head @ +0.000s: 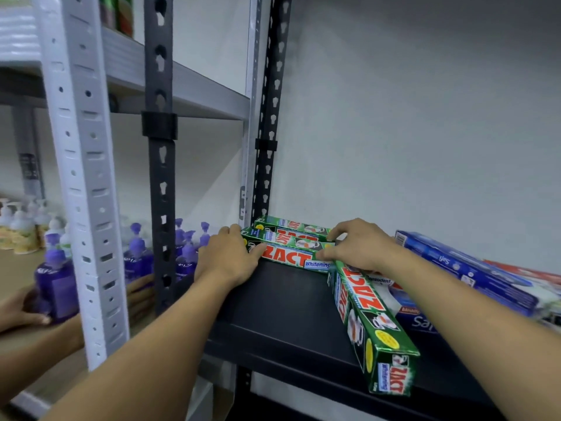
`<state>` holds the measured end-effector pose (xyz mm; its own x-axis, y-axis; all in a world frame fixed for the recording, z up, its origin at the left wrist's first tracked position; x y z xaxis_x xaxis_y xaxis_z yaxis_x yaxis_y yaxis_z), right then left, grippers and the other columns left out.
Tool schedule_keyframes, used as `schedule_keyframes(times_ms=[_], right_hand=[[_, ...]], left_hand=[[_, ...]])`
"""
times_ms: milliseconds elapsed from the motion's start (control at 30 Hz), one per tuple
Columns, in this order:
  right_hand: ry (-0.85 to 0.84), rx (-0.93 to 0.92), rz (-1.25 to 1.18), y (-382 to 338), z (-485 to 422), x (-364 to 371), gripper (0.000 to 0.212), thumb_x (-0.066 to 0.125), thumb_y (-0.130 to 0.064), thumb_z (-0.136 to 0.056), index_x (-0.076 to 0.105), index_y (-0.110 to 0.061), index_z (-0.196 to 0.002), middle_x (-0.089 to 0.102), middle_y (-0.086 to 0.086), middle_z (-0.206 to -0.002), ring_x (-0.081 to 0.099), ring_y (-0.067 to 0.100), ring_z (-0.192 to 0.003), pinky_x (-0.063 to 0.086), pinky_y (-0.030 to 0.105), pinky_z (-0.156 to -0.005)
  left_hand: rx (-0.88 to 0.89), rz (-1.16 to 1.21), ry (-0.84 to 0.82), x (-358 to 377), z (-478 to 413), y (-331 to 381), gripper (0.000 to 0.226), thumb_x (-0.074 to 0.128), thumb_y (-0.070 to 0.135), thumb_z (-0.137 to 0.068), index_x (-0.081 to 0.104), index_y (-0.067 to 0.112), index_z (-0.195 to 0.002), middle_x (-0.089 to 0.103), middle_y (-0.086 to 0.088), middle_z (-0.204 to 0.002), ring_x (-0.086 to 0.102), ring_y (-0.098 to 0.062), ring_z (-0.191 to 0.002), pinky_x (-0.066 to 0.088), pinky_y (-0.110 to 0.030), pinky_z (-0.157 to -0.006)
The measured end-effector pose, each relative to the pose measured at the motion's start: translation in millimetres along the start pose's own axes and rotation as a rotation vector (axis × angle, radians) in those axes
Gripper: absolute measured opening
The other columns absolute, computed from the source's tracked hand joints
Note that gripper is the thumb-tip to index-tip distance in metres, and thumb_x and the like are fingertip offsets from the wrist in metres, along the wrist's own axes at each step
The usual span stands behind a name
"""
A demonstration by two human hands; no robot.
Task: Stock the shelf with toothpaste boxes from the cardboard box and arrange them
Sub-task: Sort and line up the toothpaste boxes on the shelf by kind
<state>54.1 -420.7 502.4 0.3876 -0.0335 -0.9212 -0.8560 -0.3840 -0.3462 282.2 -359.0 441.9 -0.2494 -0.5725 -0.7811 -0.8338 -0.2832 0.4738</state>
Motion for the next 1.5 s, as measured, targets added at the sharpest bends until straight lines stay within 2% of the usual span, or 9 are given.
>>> schedule_keyframes(times_ms=[133,267,500,767,1000,1100,1233,1400,1500], right_hand=[[0.057,-0.019,-0.016,14,-1,4,0.055,0.058,-0.066,-0.081,0.05,-0.038,-0.128,0.067,-0.012,-0.111,0.059,0.017,-0.105,0.039,0.046,-0.102],[0.123,-0.069,-0.085,19,3,4,0.041,0.052,-0.047,-0.091,0.05,-0.035,-0.131,0.07,-0.015,-0.1,0.06,0.016,-0.102,0.039,0.046,-0.102],[0.111,-0.065,-0.102,19,8,6,0.041,0.049,-0.043,-0.091,0.052,-0.038,-0.131,0.067,-0.006,-0.11,0.057,0.02,-0.107,0.039,0.046,-0.102],[0.036,-0.103,0.008,15,9,5,0.042,0.043,-0.043,-0.096,0.053,-0.035,-0.136,0.063,-0.002,-0.128,0.055,0.021,-0.111,0.041,0.045,-0.101],[-0.04,-0.098,0.048,14,11,4,0.056,0.037,-0.048,-0.095,0.03,-0.039,-0.15,0.056,-0.003,-0.139,0.049,0.023,-0.12,0.036,0.047,-0.105],[-0.064,-0.103,0.05,14,11,4,0.06,0.036,-0.048,-0.097,0.018,-0.039,-0.154,0.058,-0.003,-0.135,0.054,0.02,-0.11,0.036,0.046,-0.105],[-0.097,-0.107,0.092,11,12,5,0.058,0.031,-0.045,-0.101,0.012,-0.039,-0.155,0.055,-0.001,-0.139,0.048,0.018,-0.103,0.033,0.043,-0.105],[-0.143,-0.106,0.136,12,10,8,0.056,0.028,-0.048,-0.101,0.014,-0.041,-0.154,0.056,-0.003,-0.138,0.046,0.016,-0.098,0.034,0.044,-0.103],[-0.098,-0.108,0.108,13,10,6,0.056,0.035,-0.05,-0.099,0.023,-0.04,-0.152,0.055,-0.005,-0.141,0.049,0.022,-0.115,0.032,0.046,-0.106]], left_hand=[[0.042,-0.008,0.006,3,-6,4,0.06,0.049,0.053,-0.095,0.042,0.016,-0.142,0.05,-0.006,-0.141,0.052,-0.028,-0.124,0.045,-0.048,-0.1],[0.048,-0.005,-0.004,6,-11,4,0.053,0.05,0.046,-0.096,0.044,0.018,-0.14,0.053,-0.005,-0.139,0.052,-0.027,-0.124,0.043,-0.048,-0.101],[-0.008,0.067,-0.006,2,-10,2,0.055,0.053,0.038,-0.094,0.041,0.019,-0.144,0.054,-0.007,-0.141,0.051,-0.029,-0.126,0.044,-0.044,-0.102],[-0.034,0.105,-0.024,0,-11,0,0.049,0.051,0.03,-0.091,0.046,0.021,-0.139,0.062,-0.008,-0.127,0.058,-0.028,-0.112,0.05,-0.043,-0.095],[-0.046,0.142,-0.035,1,-12,-1,0.048,0.051,0.029,-0.092,0.046,0.022,-0.139,0.062,-0.007,-0.129,0.058,-0.027,-0.114,0.05,-0.045,-0.097],[-0.051,0.15,-0.05,3,-13,-2,0.047,0.047,0.026,-0.093,0.045,0.022,-0.14,0.061,-0.007,-0.132,0.057,-0.028,-0.116,0.049,-0.046,-0.098],[-0.046,0.139,-0.083,6,-16,-3,0.049,0.042,0.025,-0.094,0.041,0.023,-0.143,0.059,-0.008,-0.133,0.055,-0.028,-0.116,0.048,-0.046,-0.098],[-0.035,0.123,-0.121,8,-15,-3,0.052,0.038,0.026,-0.094,0.036,0.022,-0.146,0.056,-0.009,-0.137,0.053,-0.031,-0.119,0.046,-0.048,-0.101],[-0.029,0.094,-0.139,6,-10,0,0.058,0.04,0.025,-0.092,0.028,0.02,-0.149,0.054,-0.012,-0.139,0.05,-0.033,-0.123,0.041,-0.049,-0.104]])
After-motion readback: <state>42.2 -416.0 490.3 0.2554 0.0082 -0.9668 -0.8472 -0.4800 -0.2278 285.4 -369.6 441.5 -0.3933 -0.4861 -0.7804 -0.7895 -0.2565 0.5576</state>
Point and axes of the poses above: each hand's wrist, its own z-axis away from the middle knuckle, its own x-axis out of the palm, y = z × x, the point moved 4 cm from there along -z, towards the middle knuckle
